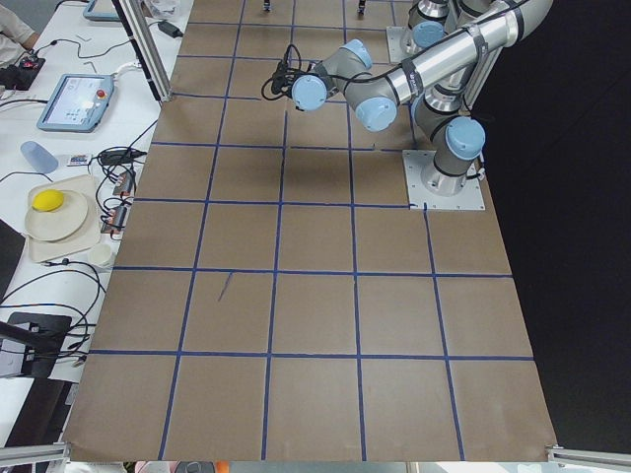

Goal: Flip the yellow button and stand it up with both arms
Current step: 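Lift the yellow button with the left gripper while the right gripper rises to meet it, then close the right gripper on the yellow cap held out by the left gripper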

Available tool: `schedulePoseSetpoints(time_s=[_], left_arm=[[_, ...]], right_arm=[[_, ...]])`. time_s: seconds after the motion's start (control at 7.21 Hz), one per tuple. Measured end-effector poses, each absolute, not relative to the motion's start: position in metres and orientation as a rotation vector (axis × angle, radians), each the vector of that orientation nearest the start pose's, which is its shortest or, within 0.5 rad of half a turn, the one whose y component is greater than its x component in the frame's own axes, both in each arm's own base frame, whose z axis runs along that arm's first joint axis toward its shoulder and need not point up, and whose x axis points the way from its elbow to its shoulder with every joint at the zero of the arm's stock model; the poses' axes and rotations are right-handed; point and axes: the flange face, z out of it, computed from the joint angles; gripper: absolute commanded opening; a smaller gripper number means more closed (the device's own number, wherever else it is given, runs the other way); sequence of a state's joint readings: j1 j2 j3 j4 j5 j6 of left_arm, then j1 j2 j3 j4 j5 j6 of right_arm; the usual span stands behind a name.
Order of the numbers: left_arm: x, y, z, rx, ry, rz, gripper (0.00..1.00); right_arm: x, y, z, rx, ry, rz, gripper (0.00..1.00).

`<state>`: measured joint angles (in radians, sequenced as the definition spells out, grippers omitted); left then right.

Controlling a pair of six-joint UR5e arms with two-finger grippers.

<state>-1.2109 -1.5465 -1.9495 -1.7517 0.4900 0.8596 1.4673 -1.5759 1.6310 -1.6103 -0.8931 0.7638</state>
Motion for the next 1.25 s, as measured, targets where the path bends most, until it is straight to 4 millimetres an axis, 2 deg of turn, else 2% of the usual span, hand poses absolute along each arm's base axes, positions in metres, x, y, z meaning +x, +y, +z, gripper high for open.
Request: schedulePoseSetpoints(time_s=[0.28,0.42,0.83,1.25], left_arm=[[-0.107,-0.471,0.380,-0.034,-1.832,0.187,0.10],[-0.123,-0.469,0.390,0.014,-1.770,0.169,0.10],[-0.143,-0.469,0.406,0.113,-1.619,0.155,0.09],[-0.154,-0.470,0.408,0.158,-1.533,0.143,0.08]], right_arm=[[0.155,-0.509,0.470,1.177,2.153,0.415,1.00],[0.161,-0.507,0.464,1.211,2.113,0.456,1.00],[0.198,-0.502,0.472,1.225,2.039,0.480,1.00],[0.212,-0.498,0.492,1.213,1.945,0.495,1.00]])
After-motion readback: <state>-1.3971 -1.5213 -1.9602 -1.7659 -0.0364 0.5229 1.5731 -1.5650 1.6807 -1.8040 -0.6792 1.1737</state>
